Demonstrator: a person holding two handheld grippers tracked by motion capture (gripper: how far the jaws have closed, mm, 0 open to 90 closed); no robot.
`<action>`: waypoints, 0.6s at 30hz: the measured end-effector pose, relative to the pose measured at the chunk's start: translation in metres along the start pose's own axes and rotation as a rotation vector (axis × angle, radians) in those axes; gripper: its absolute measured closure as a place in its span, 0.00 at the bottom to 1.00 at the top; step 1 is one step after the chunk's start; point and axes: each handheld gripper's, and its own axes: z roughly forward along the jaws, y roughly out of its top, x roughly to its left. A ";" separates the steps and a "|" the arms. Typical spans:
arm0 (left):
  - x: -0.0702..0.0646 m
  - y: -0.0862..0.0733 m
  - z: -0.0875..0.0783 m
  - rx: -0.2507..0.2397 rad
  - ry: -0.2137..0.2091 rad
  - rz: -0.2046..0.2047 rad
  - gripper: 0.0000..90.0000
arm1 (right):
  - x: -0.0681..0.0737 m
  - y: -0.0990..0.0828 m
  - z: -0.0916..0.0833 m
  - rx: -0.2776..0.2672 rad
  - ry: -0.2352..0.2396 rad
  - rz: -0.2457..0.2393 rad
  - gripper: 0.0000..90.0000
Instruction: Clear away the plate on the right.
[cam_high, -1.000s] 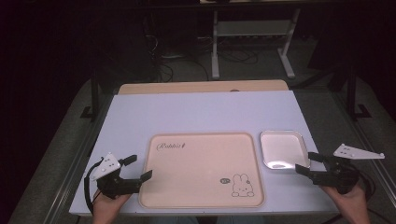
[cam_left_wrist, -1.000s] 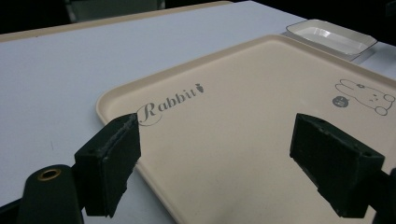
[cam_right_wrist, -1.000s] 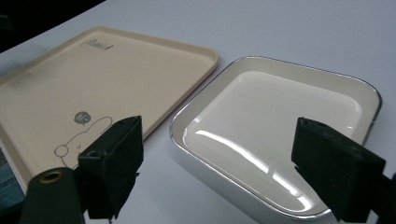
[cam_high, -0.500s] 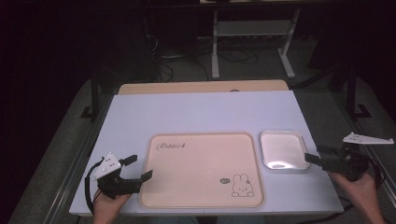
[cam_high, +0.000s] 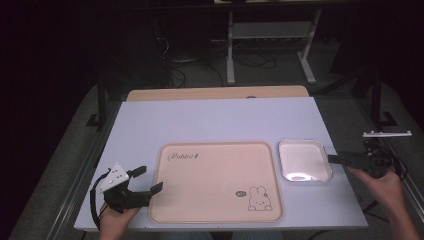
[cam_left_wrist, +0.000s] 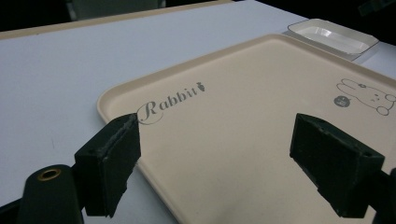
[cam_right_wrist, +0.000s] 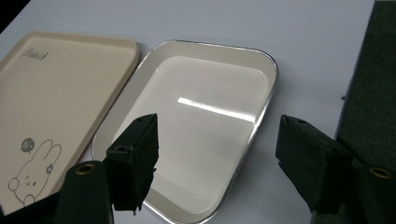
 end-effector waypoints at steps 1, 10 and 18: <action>0.000 0.000 0.000 0.000 0.000 0.000 0.18 | -0.003 0.002 0.002 0.013 0.001 0.017 0.33; 0.001 0.000 0.000 0.001 0.001 -0.001 0.18 | -0.017 0.010 0.017 0.079 0.030 0.133 0.52; 0.001 0.000 0.000 0.000 0.000 -0.002 0.18 | -0.028 0.011 0.025 0.130 0.025 0.233 0.68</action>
